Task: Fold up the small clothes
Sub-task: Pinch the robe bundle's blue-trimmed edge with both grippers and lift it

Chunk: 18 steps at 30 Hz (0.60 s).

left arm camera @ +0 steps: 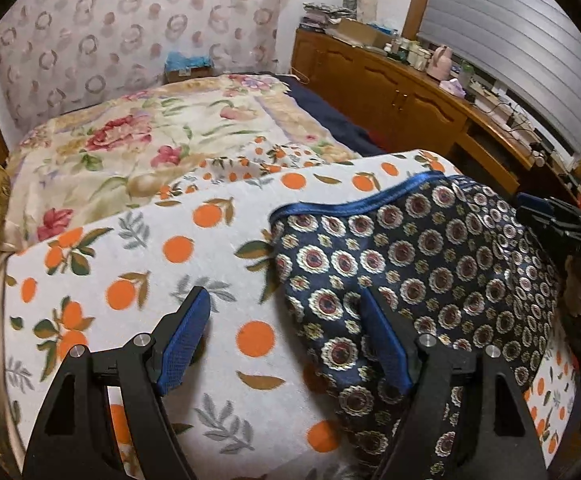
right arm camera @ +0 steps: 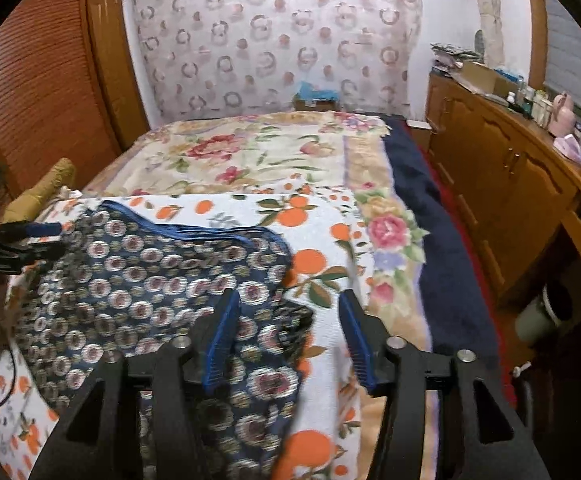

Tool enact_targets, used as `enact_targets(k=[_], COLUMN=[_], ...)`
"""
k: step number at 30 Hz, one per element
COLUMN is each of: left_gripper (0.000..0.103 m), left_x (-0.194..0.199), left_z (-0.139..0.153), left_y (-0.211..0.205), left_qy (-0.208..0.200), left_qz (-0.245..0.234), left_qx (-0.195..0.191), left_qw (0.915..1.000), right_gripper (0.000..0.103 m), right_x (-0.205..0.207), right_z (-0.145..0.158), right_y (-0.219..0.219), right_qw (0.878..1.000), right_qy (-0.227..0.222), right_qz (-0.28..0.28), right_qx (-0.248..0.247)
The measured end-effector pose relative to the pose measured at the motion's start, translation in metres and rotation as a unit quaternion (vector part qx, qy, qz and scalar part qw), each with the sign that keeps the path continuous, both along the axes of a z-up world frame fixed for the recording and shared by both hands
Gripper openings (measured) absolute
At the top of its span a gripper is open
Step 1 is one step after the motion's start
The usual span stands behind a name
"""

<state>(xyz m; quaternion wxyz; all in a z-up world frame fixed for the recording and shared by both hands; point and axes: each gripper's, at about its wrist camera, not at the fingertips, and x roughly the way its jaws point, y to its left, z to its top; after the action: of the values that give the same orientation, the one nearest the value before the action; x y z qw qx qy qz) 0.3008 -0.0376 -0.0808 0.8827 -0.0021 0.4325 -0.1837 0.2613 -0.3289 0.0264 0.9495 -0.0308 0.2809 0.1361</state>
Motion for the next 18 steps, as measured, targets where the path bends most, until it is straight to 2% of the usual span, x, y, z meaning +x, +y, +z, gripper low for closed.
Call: enact_targets(k=[2, 5, 9, 18], left_gripper=[0.065, 0.053, 0.052, 0.052], left_x=[0.000, 0.000, -0.002, -0.001], left_z=[-0.001, -0.005, -0.006, -0.006], left_y=[-0.002, -0.006, -0.010, -0.009], left_qy=[0.007, 0.022, 0.014, 0.014], left_qz=[-0.006, -0.016, -0.020, -0.020], left_qx=[-0.008, -0.022, -0.013, -0.012], left_qw=[0.9999, 0.9994, 0.9996, 0.9996], right_gripper=[0.065, 0.067, 0.067, 0.067], right_x=[-0.002, -0.001, 0.011, 0.024], right_z=[-0.001, -0.007, -0.015, -0.020], right_y=[0.003, 0.004, 0.003, -0.005], right_qw=[1.000, 1.000, 0.999, 0.998], right_qy=[0.001, 0.013, 0.043, 0.062], right_qz=[0.007, 0.012, 0.011, 0.023], right_qx=[-0.001, -0.004, 0.001, 0.026])
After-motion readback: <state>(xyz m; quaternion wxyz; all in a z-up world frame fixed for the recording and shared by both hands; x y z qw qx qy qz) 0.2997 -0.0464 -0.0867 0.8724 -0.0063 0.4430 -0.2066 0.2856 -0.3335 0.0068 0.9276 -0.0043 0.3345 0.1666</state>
